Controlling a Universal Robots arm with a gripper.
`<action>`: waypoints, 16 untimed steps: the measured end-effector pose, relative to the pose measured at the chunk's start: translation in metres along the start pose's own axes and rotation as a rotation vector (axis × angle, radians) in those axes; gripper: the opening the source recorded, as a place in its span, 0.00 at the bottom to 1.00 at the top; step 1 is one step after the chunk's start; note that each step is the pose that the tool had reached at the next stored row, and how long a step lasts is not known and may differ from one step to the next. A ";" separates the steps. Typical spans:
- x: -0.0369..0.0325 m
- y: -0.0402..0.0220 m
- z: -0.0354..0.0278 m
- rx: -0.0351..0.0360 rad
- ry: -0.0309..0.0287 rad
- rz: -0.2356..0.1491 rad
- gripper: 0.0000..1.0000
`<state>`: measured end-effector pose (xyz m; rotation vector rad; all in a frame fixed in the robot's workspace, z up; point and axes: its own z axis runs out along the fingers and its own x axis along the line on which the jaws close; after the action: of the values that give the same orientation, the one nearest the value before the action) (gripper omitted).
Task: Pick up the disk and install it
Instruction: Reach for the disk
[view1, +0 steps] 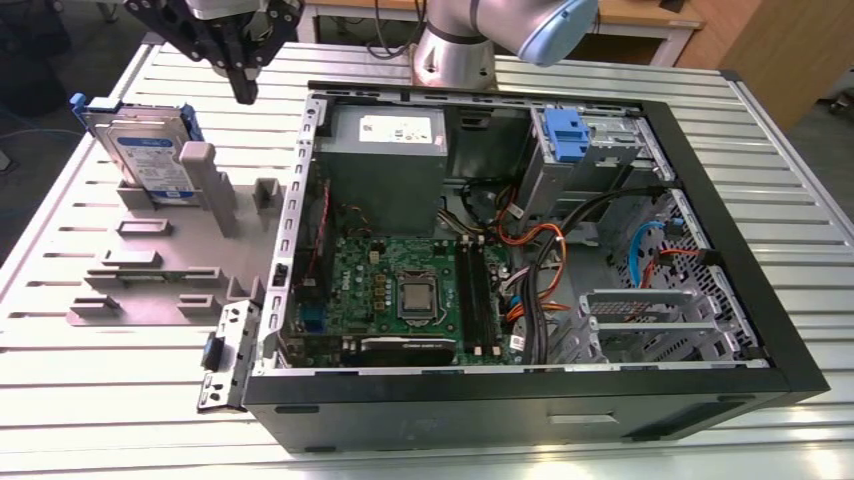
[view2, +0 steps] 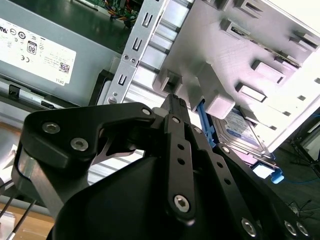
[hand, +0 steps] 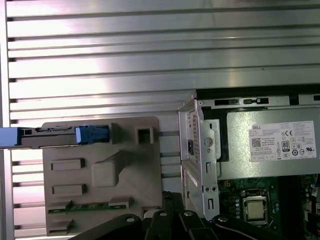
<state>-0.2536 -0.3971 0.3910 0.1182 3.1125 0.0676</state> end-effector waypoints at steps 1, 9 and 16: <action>0.0005 0.0000 0.0000 0.0000 0.0000 0.000 0.11; 0.0051 0.0043 0.0000 0.0000 0.0000 0.000 0.11; 0.0087 0.0079 0.0001 0.0001 0.0001 0.000 0.11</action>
<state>-0.2617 -0.3886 0.3910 0.1180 3.1126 0.0674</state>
